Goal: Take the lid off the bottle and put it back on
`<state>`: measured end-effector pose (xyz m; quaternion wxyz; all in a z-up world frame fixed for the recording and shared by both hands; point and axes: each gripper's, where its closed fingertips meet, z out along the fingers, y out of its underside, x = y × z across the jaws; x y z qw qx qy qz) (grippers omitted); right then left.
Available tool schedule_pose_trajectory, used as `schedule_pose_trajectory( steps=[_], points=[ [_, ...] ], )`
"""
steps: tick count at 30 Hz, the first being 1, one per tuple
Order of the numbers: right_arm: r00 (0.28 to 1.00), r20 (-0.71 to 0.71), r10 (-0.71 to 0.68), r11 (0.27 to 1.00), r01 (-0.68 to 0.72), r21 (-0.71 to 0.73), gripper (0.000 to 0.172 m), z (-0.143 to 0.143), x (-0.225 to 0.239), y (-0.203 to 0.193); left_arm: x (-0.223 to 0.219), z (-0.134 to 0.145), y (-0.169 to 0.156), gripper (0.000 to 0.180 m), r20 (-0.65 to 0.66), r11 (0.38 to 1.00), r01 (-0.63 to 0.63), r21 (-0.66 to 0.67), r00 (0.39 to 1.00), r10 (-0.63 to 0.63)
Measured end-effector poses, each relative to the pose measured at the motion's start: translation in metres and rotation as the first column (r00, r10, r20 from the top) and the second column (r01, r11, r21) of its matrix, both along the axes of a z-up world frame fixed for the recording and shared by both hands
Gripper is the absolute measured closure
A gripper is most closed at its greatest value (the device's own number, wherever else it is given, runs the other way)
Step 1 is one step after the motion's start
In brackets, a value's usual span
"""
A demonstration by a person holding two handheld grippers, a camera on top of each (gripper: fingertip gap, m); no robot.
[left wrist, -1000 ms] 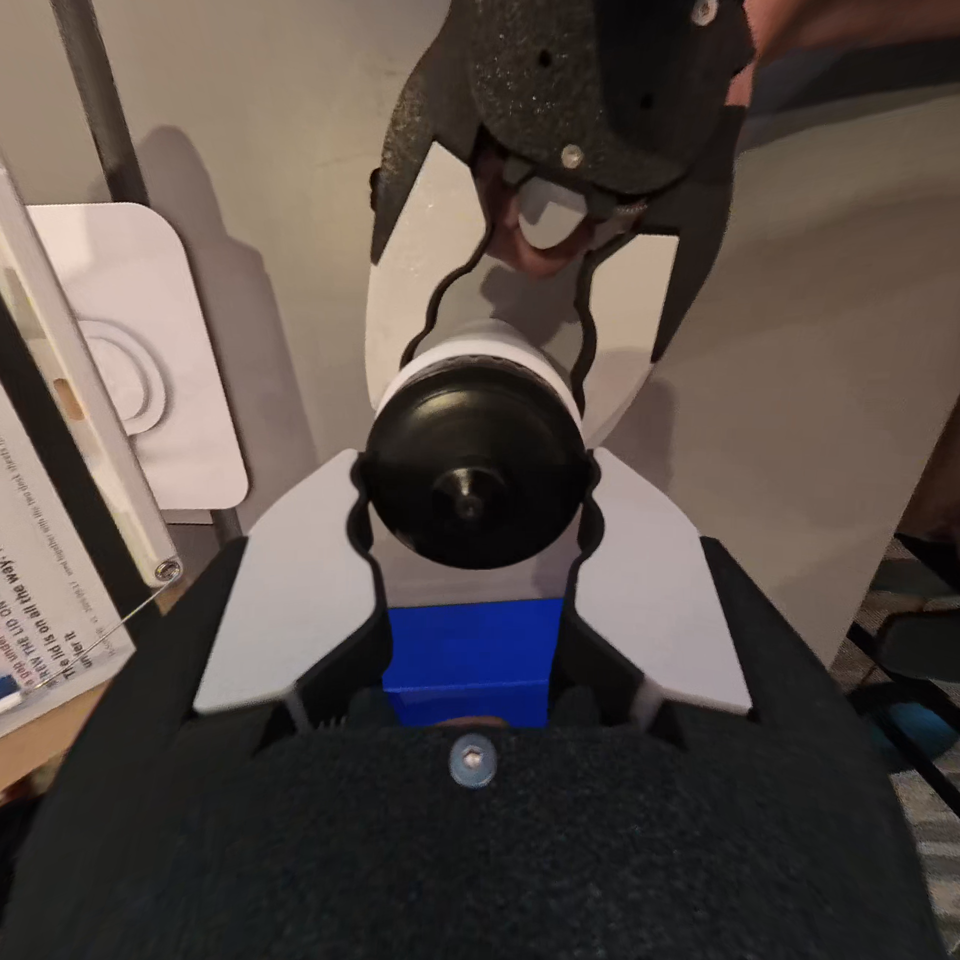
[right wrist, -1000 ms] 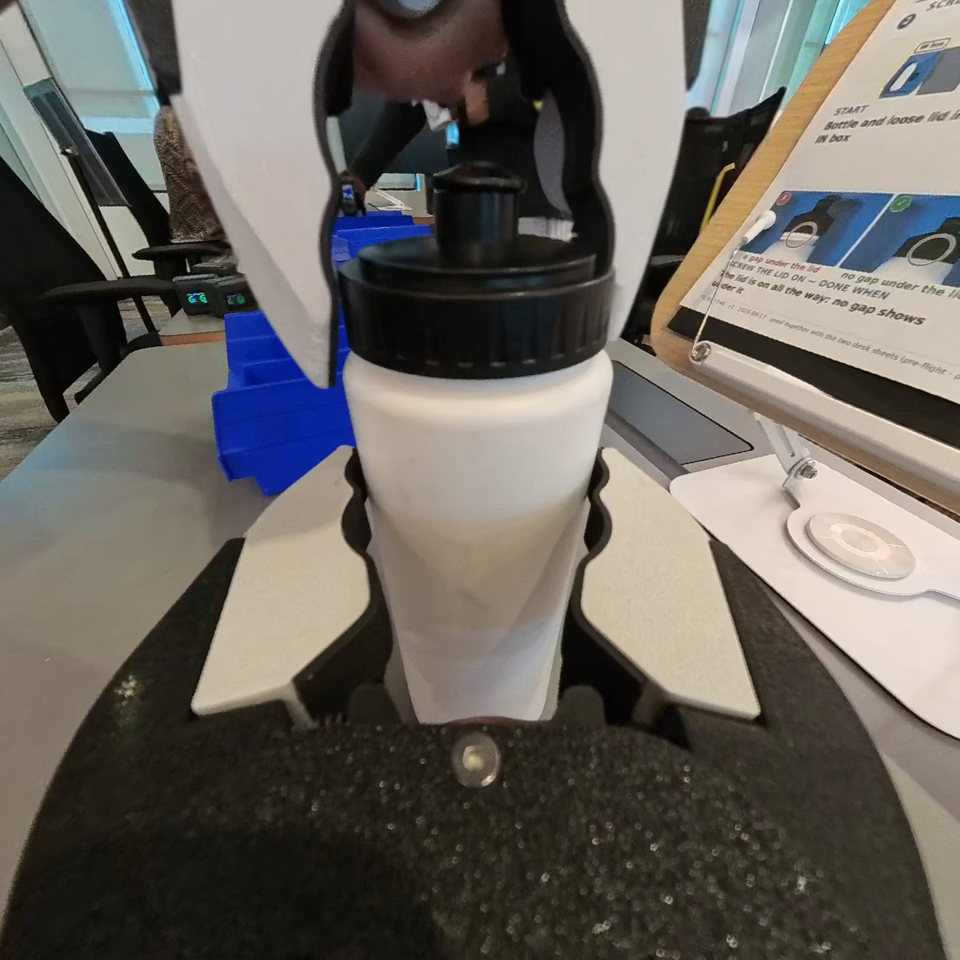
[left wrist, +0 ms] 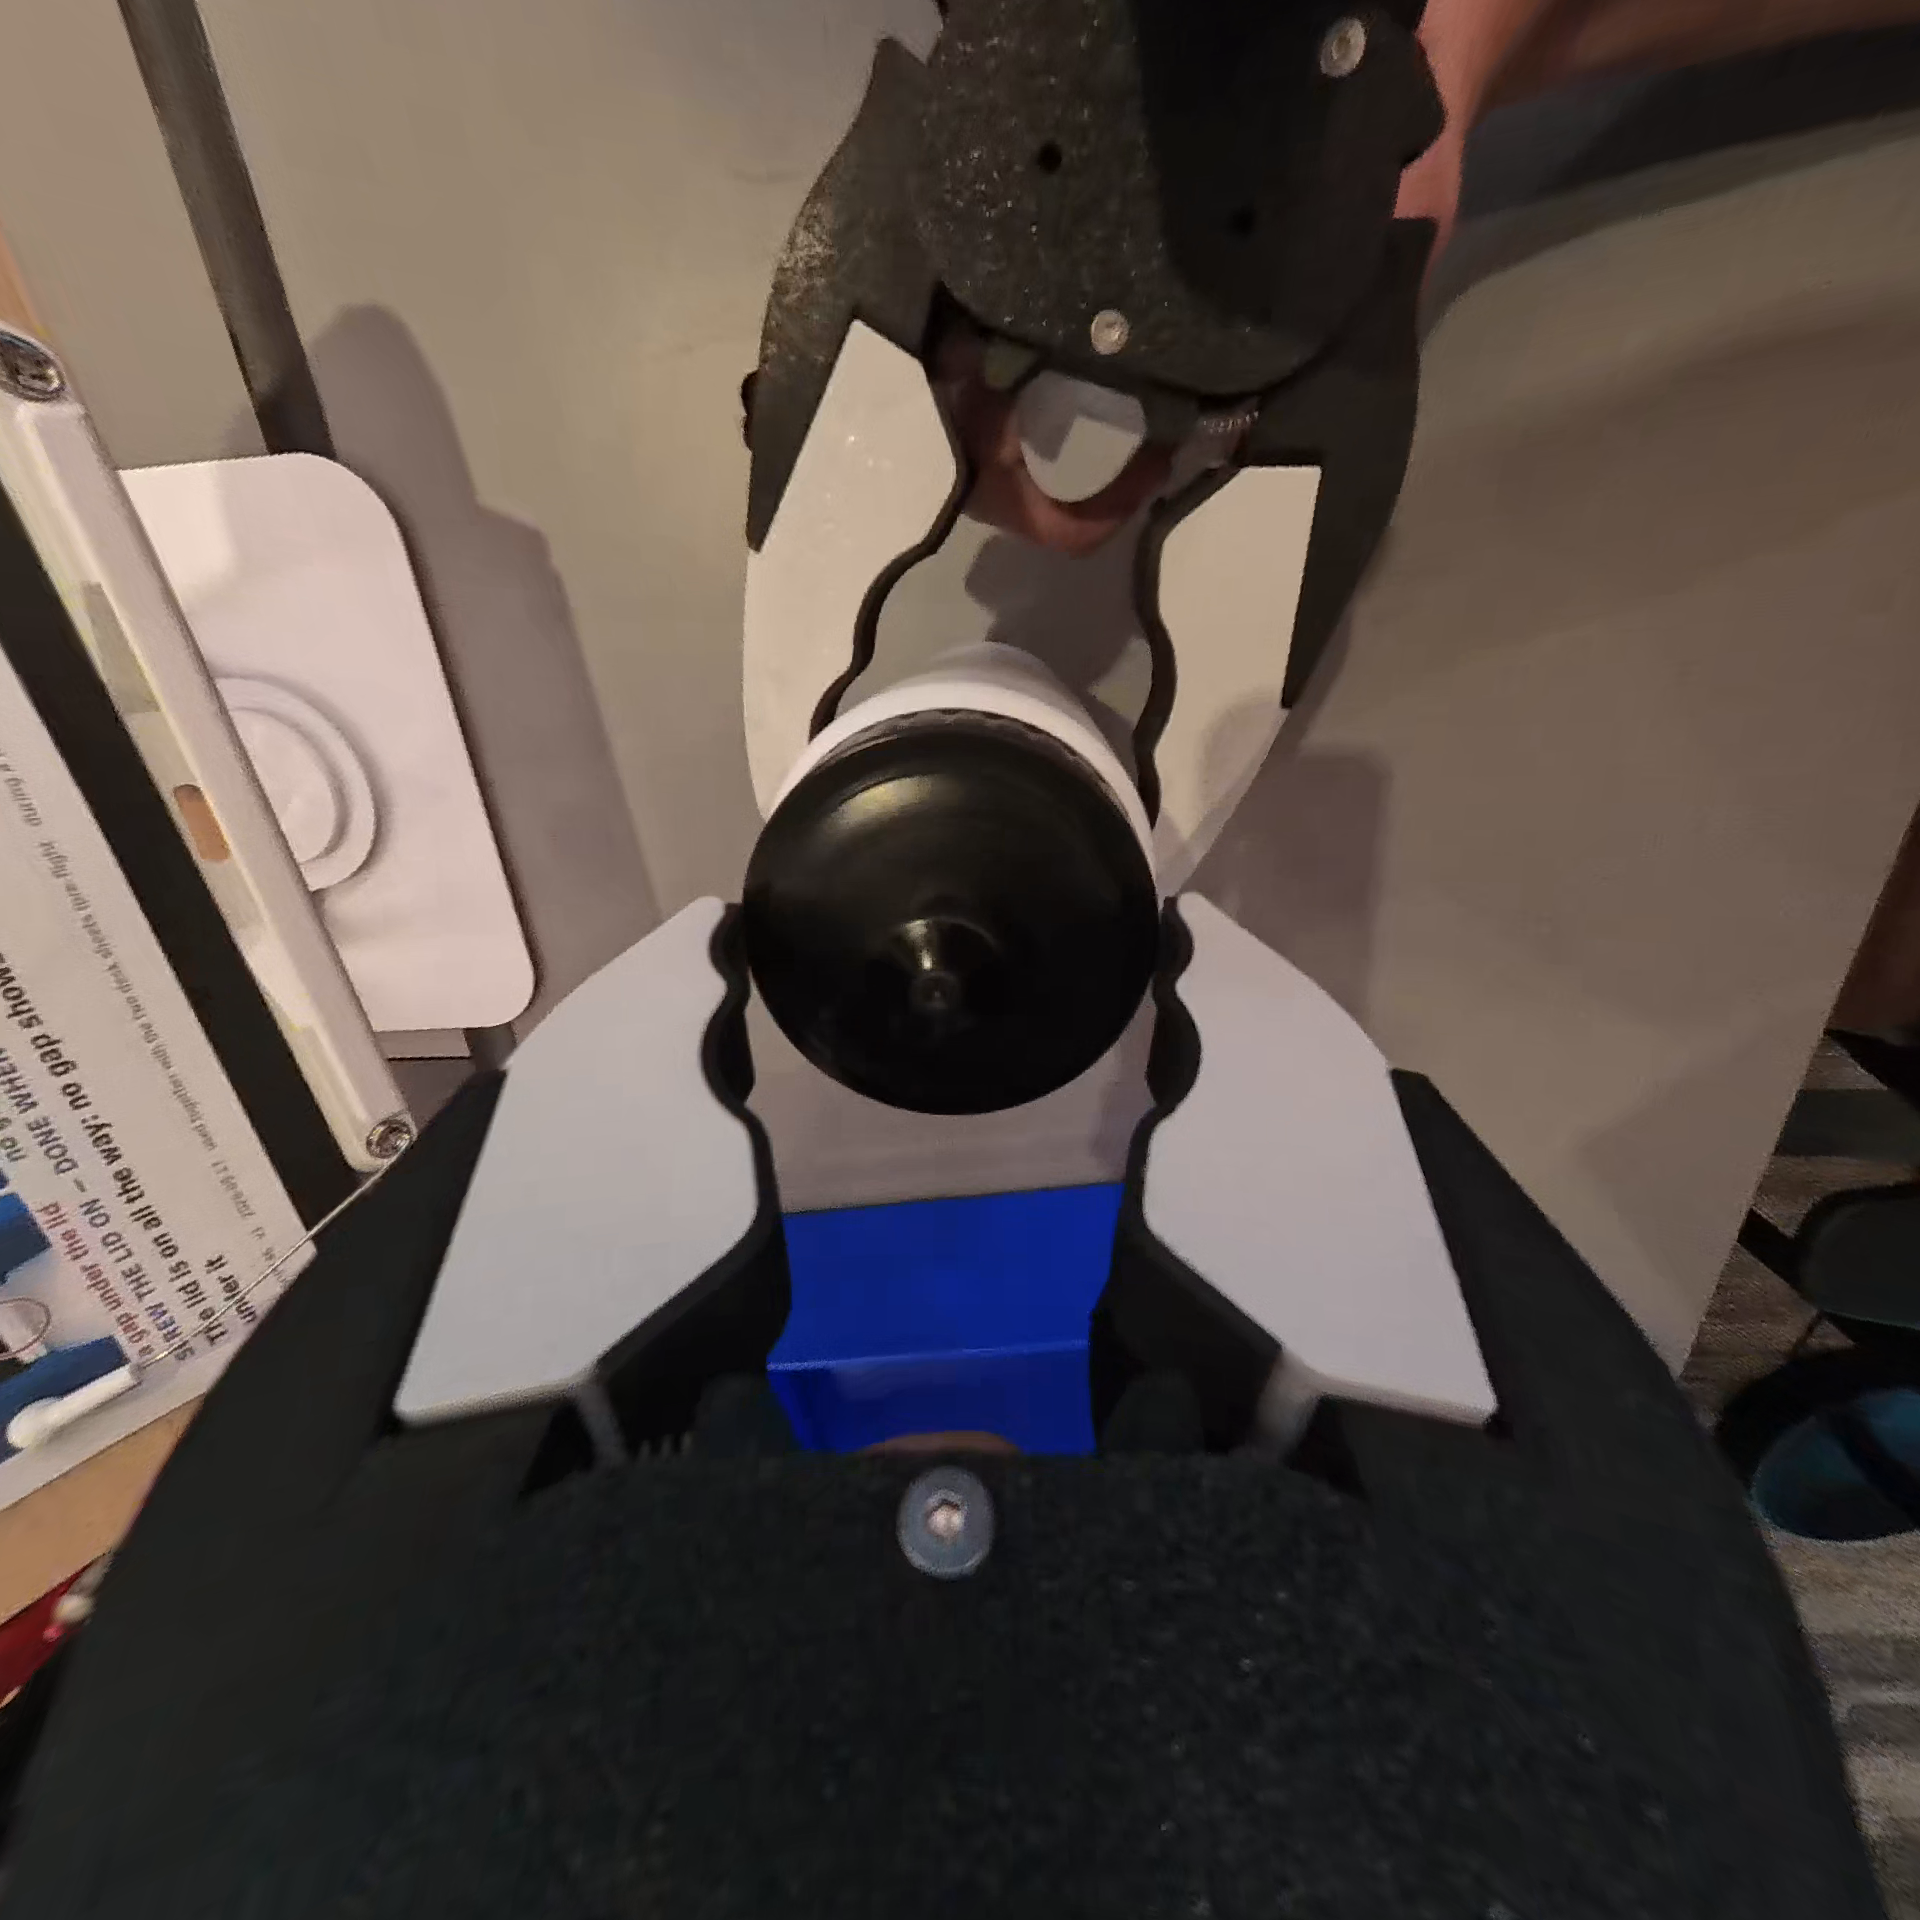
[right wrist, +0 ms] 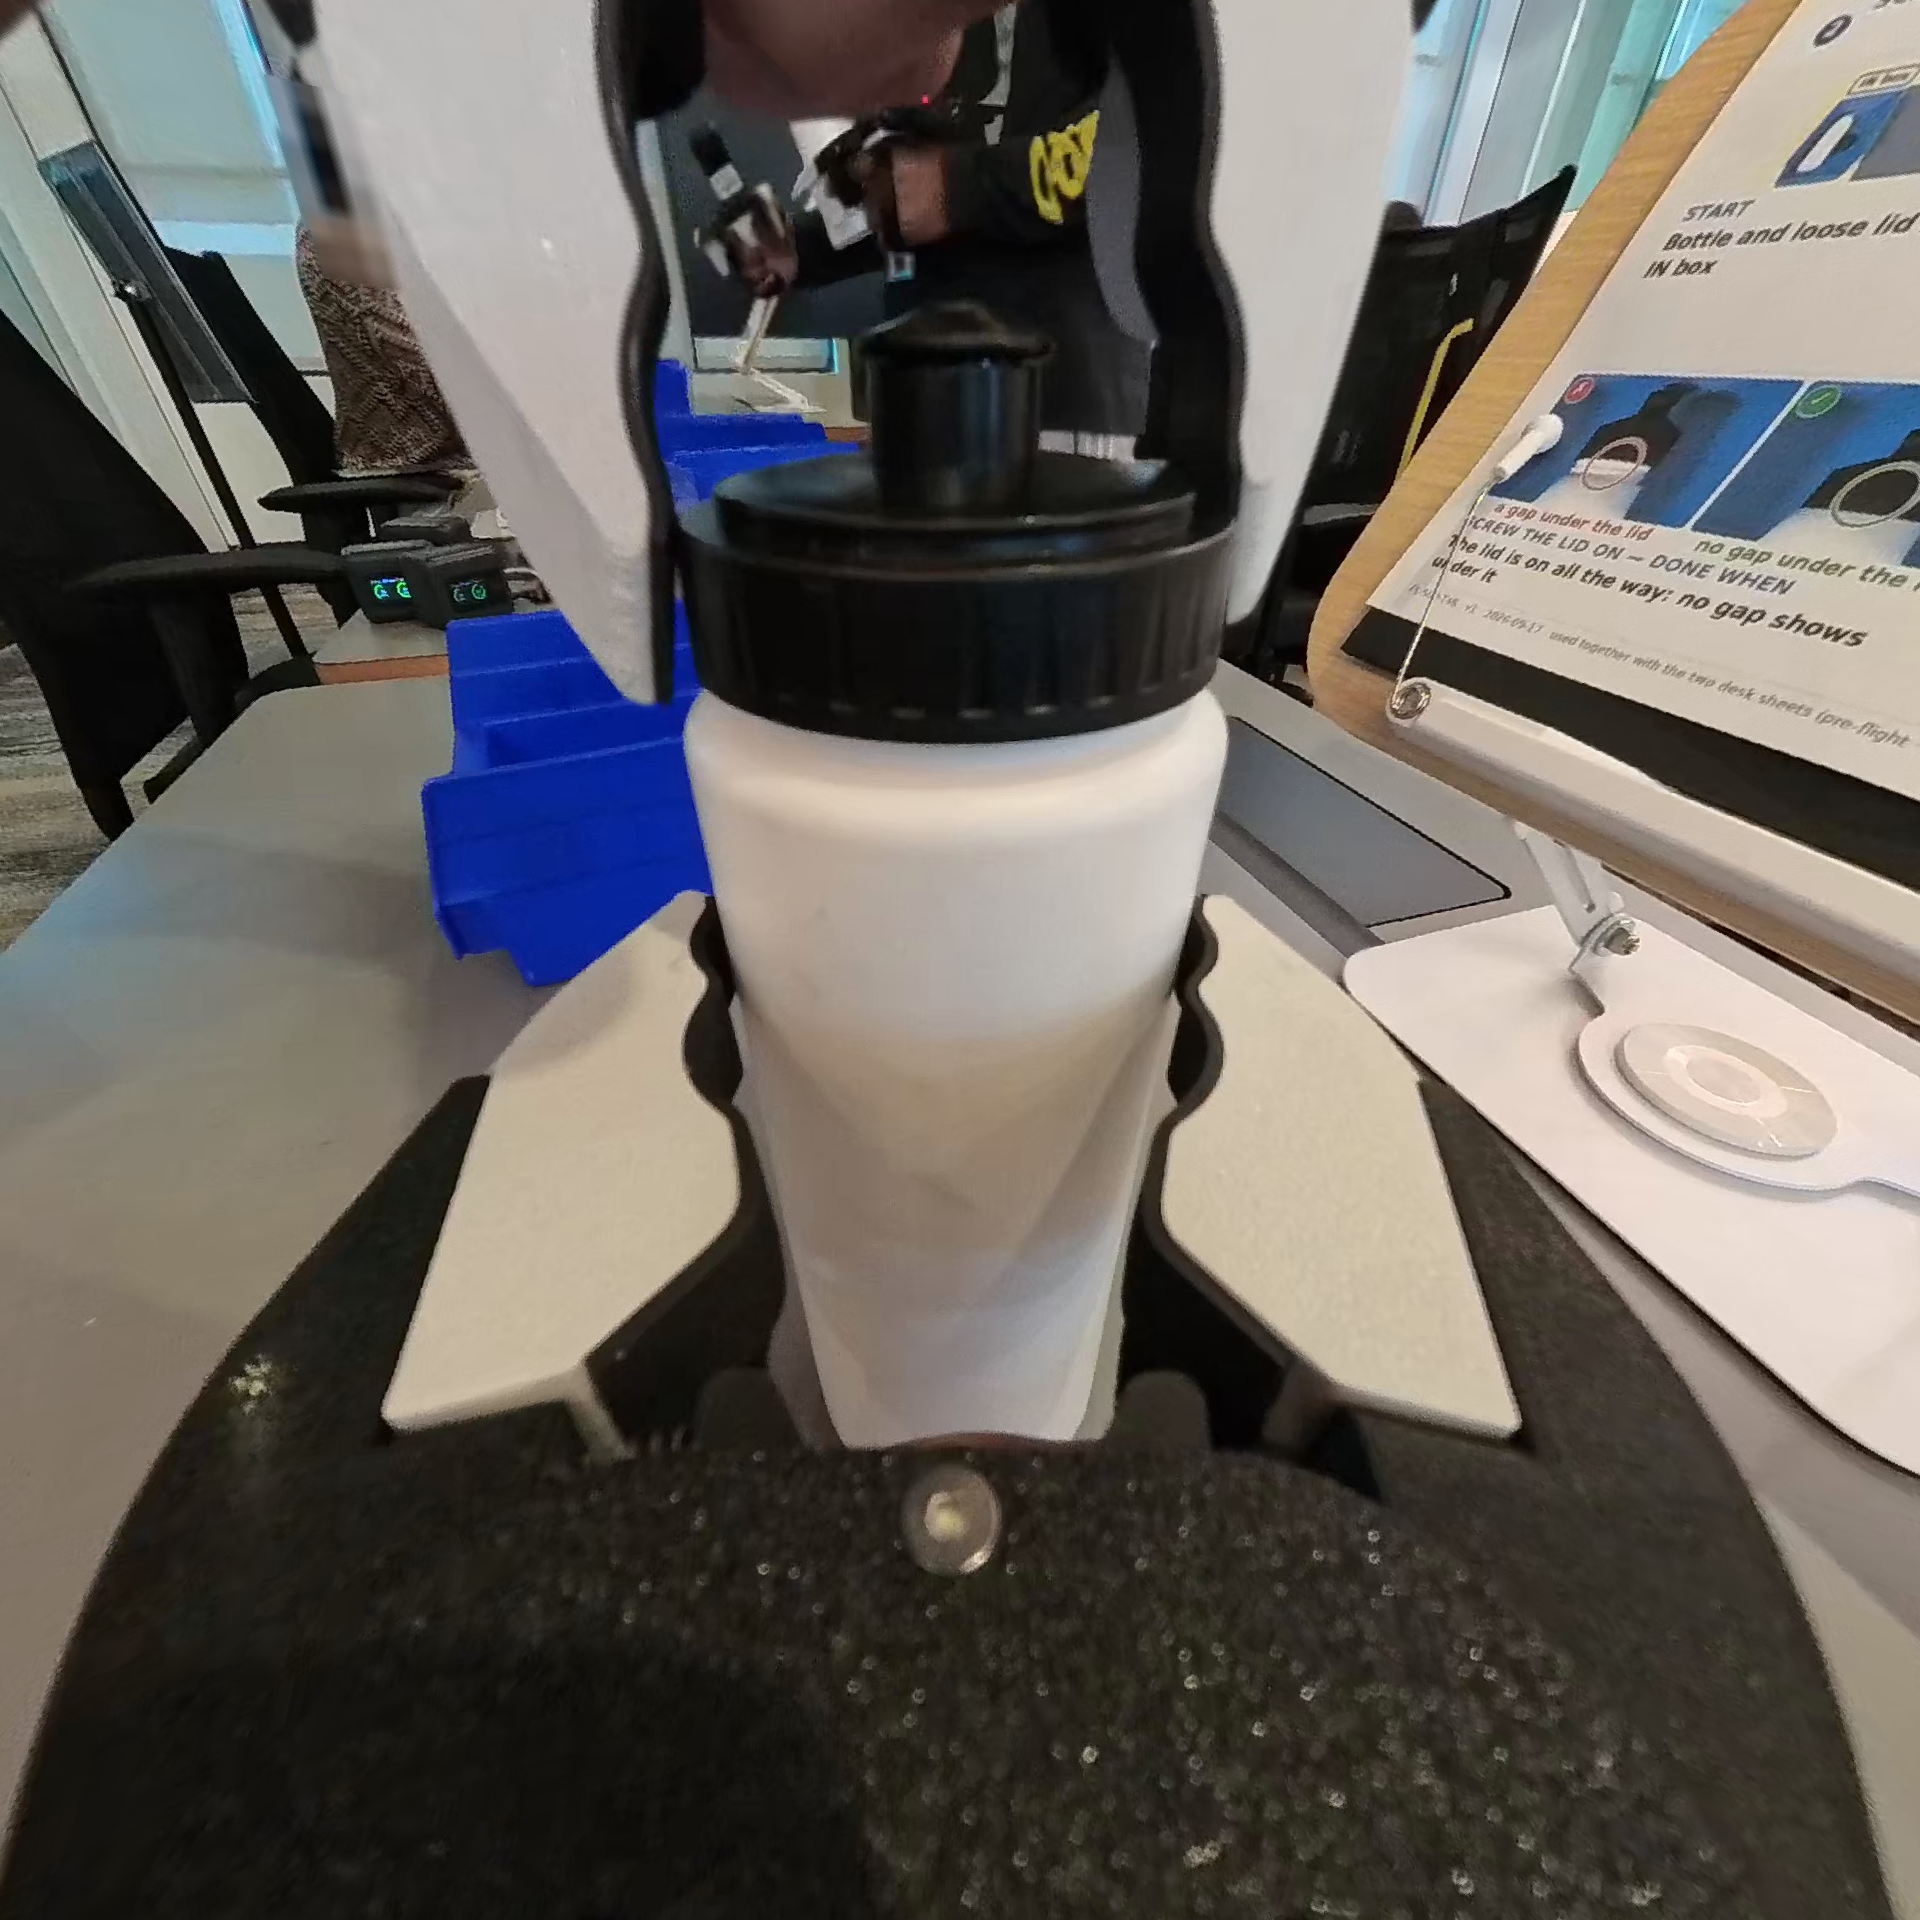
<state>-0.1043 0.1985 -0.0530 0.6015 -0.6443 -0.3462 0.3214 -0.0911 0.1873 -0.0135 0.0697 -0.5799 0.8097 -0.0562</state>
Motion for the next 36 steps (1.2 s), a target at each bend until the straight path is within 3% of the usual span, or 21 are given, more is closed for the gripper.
schedule_pose_trajectory(
  steps=[3,7,8,10,12,15,17,21,24,27,32,36],
  points=[
    [1.000,-0.003,0.000,1.000,0.000,-0.004,0.090,0.000,0.000,0.000,0.000,0.000,0.000,0.107,0.008,0.996,-0.084,-0.022,0.996,0.084],
    [1.000,0.000,0.002,1.000,-0.002,-0.001,0.090,0.000,-0.001,-0.001,-0.002,0.000,-0.001,0.107,-0.011,0.943,-0.332,0.032,0.943,0.332],
    [1.000,0.007,0.004,1.000,-0.004,0.003,0.090,0.000,-0.001,-0.001,-0.002,0.000,-0.003,0.107,-0.008,0.912,-0.407,0.044,0.913,0.408],
    [1.000,0.016,-0.003,1.000,0.003,0.000,0.090,-0.001,-0.002,-0.002,-0.001,0.000,-0.003,0.106,0.002,0.793,-0.609,0.009,0.793,0.610],
    [1.000,0.008,-0.008,1.000,0.008,-0.003,0.090,-0.001,-0.001,0.000,0.000,0.000,-0.001,0.106,0.015,0.741,-0.671,-0.012,0.741,0.672],
    [1.000,0.002,-0.001,1.000,0.001,-0.001,0.090,-0.001,-0.002,0.000,-0.004,0.002,-0.003,0.107,-0.004,0.755,-0.654,-0.040,0.756,0.654],
    [1.000,0.007,-0.001,1.000,0.001,-0.001,0.090,-0.001,-0.002,-0.001,-0.011,0.007,-0.006,0.096,-0.014,0.819,-0.573,-0.023,0.820,0.572],
    [1.000,0.001,-0.001,1.000,0.001,-0.003,0.090,-0.001,-0.002,0.000,-0.016,0.023,-0.011,0.086,0.053,0.976,-0.196,0.097,0.980,0.192],
    [1.000,-0.003,0.000,1.000,0.000,-0.002,0.090,-0.001,-0.002,0.000,-0.015,0.026,-0.004,0.082,0.057,0.980,-0.011,0.199,0.998,-0.001],
    [1.000,-0.010,0.001,1.000,-0.001,-0.003,0.090,-0.001,-0.002,0.000,-0.007,0.020,-0.010,0.094,0.025,0.997,0.033,0.069,0.999,-0.035],
    [1.000,-0.019,0.005,1.000,-0.006,-0.009,0.090,-0.002,-0.002,0.000,-0.002,0.014,0.001,0.113,-0.027,0.999,0.042,-0.008,0.999,-0.043],
    [1.000,-0.023,0.001,1.000,-0.002,-0.017,0.090,-0.002,-0.002,0.001,-0.002,0.014,0.002,0.114,-0.029,0.996,-0.090,-0.025,0.996,0.089]
  ],
)
